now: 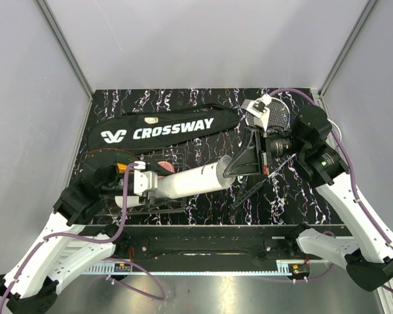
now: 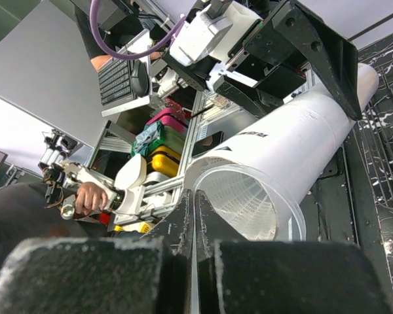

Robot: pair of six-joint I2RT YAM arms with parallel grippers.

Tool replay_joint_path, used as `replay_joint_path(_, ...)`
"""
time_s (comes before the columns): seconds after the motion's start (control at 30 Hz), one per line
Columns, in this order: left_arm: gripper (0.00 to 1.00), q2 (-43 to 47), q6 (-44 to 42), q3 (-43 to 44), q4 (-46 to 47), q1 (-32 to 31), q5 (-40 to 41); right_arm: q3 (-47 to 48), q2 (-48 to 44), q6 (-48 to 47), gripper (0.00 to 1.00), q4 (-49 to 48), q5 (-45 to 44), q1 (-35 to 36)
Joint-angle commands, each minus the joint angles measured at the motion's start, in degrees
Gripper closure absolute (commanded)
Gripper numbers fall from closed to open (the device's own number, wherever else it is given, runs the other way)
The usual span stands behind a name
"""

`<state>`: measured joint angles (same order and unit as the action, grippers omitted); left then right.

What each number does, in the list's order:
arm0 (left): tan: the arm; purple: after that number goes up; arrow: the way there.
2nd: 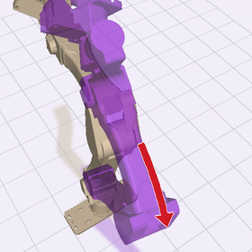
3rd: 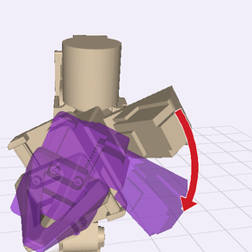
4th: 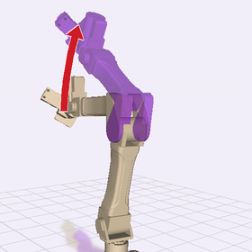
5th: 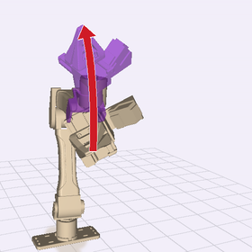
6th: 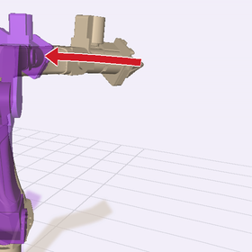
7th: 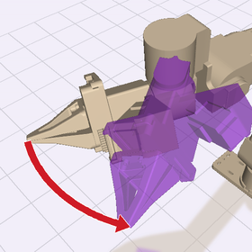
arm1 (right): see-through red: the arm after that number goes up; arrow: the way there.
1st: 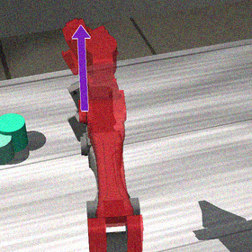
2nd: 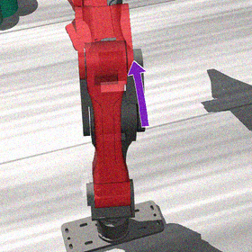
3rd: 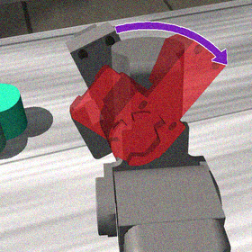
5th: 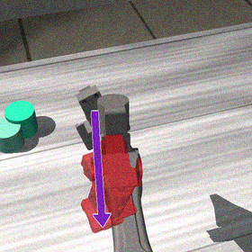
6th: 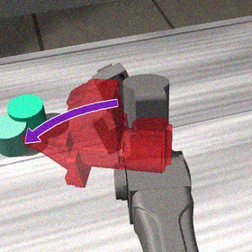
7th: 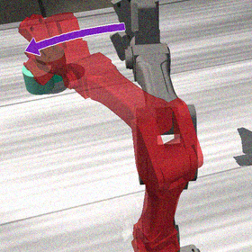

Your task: Pack up the badminton gear

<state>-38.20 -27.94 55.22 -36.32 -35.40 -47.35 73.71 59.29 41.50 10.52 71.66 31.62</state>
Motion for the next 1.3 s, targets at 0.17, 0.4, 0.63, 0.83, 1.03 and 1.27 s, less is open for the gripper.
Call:
replay_joint_path(0.17, 1.0, 0.7, -2.4, 1.1, 5.7, -0.4, -0.7, -0.4, 1.0, 6.7, 1.0, -5.9, 3.2, 0.2)
replay_joint_path(0.4, 1.0, -0.1, -2.5, 1.6, 5.9, -0.6, -0.5, -5.6, 1.1, 18.7, 1.0, -22.1, 5.2, 0.4)
replay_joint_path(0.63, 1.0, -0.7, -1.2, 2.4, 6.6, -1.2, 1.2, -5.8, 0.8, 17.8, 1.0, -21.4, 3.3, 2.1)
replay_joint_path(0.83, 1.0, -1.1, -0.1, 2.5, 7.1, -1.3, 3.5, -7.0, 1.2, 19.9, 1.0, -24.1, 2.6, 4.5)
replay_joint_path(1.03, 1.0, 0.2, 0.0, 1.6, 8.7, -1.6, 3.4, -8.4, 1.4, 19.4, 1.0, -22.6, 3.1, 4.9)
replay_joint_path(1.27, 1.0, 0.2, 0.5, 2.6, 8.4, -2.0, 3.1, -6.9, 2.8, 14.4, 1.0, -13.6, -0.5, 4.9)
